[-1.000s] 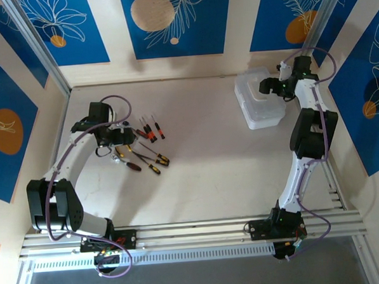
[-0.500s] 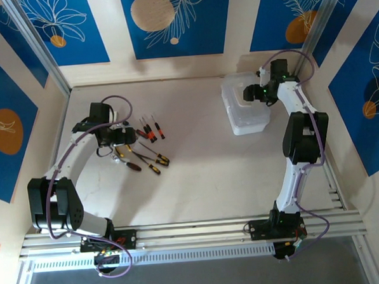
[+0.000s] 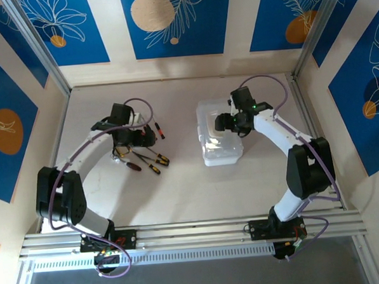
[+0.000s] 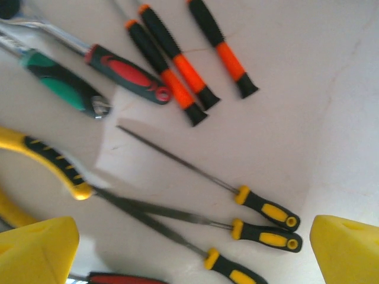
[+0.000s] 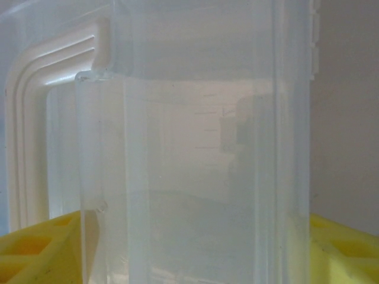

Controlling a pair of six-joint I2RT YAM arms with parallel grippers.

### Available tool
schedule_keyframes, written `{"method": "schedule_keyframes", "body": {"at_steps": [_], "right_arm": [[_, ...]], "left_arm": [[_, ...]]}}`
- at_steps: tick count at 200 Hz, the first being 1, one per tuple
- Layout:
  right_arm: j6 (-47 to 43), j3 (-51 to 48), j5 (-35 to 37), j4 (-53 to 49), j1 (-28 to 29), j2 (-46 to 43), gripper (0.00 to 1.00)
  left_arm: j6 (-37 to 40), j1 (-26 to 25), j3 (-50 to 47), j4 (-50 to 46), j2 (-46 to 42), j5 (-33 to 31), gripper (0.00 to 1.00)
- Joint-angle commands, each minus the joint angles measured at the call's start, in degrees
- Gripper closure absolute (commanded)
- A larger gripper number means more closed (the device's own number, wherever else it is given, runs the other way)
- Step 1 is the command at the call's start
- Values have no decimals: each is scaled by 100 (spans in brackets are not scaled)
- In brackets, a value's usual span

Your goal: Pack the tool kit

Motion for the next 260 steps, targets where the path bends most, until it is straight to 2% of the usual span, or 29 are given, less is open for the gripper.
{"method": "schedule_keyframes", "body": {"at_steps": [1,31,88,116,146,175,203,232,260], "right_arm": [[793,-651,-390,-729,276,206,31],[757,-1063,-1224,118,201,149,33],[799,-2207,-4015,2364,-497,21,37],[1067,-2767,-4839,3332,-908,228,37],[1419,-3207,-5094,4193,-1187,445,33],[1590,-3369,-5033,4510,-1295,520,28],[1629,-3407,-4828,4426,-1404,427,22],[1537,-3375,-4716,4195,-1613,332,12],[1393,-3307,-4738,3977,-1752,244,9]], "left_arm": [[-117,-291,-13,170,184,211,0],[-217,-556,37,289,311,391,0],[-255,-766,267,201,458,405,0],[-224,-806,468,66,546,386,0],[-207,-845,672,-80,635,353,0],[-202,-902,847,-190,720,319,0],[-206,-963,976,-279,800,270,0],[-193,-1010,1085,-347,860,239,0],[-177,-1055,1183,-411,920,195,0]]}}
